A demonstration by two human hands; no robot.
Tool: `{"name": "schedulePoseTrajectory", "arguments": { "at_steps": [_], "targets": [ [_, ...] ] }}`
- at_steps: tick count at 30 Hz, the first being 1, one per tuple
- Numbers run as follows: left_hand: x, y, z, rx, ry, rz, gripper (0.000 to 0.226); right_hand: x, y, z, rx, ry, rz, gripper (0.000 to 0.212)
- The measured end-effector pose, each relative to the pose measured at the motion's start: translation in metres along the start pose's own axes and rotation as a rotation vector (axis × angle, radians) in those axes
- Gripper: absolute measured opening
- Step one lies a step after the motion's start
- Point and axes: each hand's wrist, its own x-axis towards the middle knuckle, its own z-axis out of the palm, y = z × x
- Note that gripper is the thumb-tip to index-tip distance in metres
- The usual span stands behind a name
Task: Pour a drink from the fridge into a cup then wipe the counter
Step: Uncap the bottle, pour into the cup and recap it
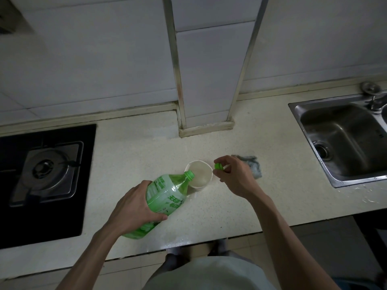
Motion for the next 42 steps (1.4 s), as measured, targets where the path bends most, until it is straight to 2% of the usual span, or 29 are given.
{"name": "schedulePoseTrajectory", "arguments": {
  "at_steps": [42],
  "targets": [
    [-0.0035,-0.0048,-0.0074,0.005,-0.016,-0.019,0.08,0.0077,-0.0018,0.0053,-0.012,-0.022,-0.009,0.029]
  ]
}}
